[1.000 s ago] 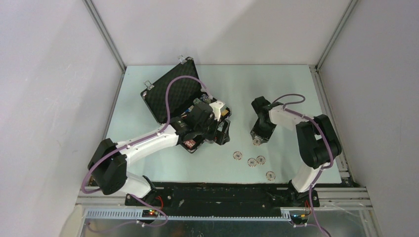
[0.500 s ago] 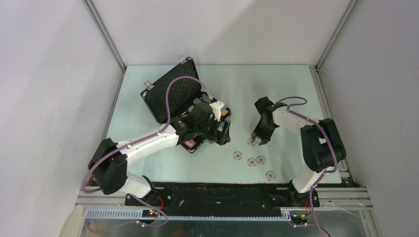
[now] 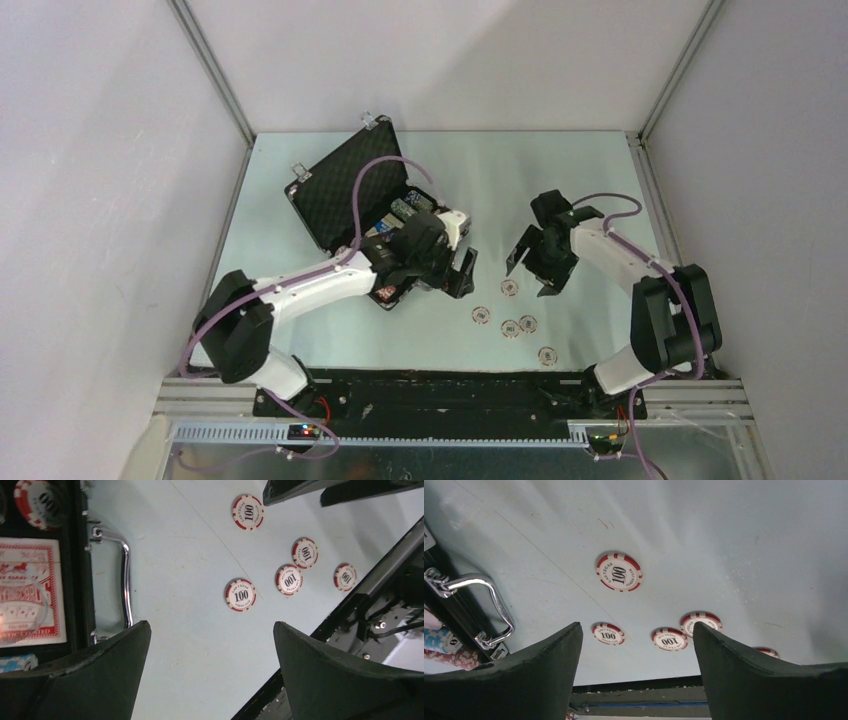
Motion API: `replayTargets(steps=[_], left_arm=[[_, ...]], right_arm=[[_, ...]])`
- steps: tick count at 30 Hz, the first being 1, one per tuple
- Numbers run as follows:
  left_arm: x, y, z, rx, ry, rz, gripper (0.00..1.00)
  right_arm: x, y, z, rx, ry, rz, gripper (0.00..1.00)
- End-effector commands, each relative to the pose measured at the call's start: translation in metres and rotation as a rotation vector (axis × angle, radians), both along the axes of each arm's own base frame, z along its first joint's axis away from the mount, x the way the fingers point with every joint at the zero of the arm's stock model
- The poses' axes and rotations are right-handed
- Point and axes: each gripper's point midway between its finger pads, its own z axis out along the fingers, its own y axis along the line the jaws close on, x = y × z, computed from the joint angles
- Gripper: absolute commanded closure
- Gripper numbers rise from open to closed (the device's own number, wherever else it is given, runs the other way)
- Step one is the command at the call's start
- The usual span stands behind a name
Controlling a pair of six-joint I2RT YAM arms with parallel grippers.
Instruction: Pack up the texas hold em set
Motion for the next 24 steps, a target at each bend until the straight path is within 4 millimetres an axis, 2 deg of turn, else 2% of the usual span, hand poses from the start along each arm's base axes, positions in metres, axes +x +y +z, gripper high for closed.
replayTargets(steps=[1,5,10,17,24], left_arm=[[-0.004,-0.017,0.003,0.117,-0.104,-0.089,0.0],[-0.018,-0.031,-0.013,0.194,-0.122,-0.168,0.0],[-0.023,-0.046,-0.03,0.287,-0.142,-0.24,0.0],[-0.036,-0.062,-0.057,0.357,-0.11,-0.316,0.03],[-0.039,-0.061,-0.078,0.426,-0.062,-0.334,0.09]], right_arm=[[0.0,-0.021,0.028,-0.077,-0.109,0.017,0.16],[-0.007,-0.046,0.053,-0.139,-0.204,-0.002,0.16],[-0.029,-0.069,0.057,-0.166,-0.223,-0.059,0.16],[-0.05,-0.083,0.062,-0.176,-0.259,-0.106,0.18],[-0.057,-0.087,0.063,-0.174,-0.261,-0.118,0.19]])
